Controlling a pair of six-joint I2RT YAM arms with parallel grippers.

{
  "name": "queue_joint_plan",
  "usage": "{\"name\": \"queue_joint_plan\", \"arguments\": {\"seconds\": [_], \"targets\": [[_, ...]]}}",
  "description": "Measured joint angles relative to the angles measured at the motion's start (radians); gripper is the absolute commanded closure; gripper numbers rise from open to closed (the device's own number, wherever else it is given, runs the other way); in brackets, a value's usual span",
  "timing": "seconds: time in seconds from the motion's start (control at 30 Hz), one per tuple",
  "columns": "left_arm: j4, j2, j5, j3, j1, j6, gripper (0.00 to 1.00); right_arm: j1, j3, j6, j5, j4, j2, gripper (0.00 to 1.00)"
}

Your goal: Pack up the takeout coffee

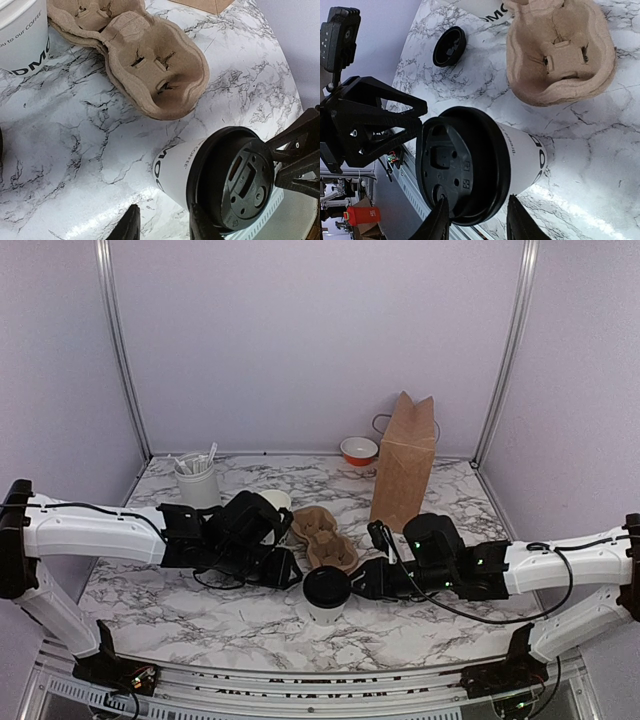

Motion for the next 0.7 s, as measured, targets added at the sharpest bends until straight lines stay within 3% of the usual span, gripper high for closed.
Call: {"name": "queue_joint_plan", "arguments": {"seconds": [0.33, 0.7], "targets": [[-0.005, -0.055, 0.001, -0.014, 0.000, -0.016, 0.65, -0.037, -0.002, -0.011, -0.019, 0.003, -0.018, 0.62], [0.002, -0.057, 0.035, -0.050, -0.030, -0.049, 0.65, -0.166, -0.024, -0.084, -0.105, 0.022, -0.030, 0.61]]}}
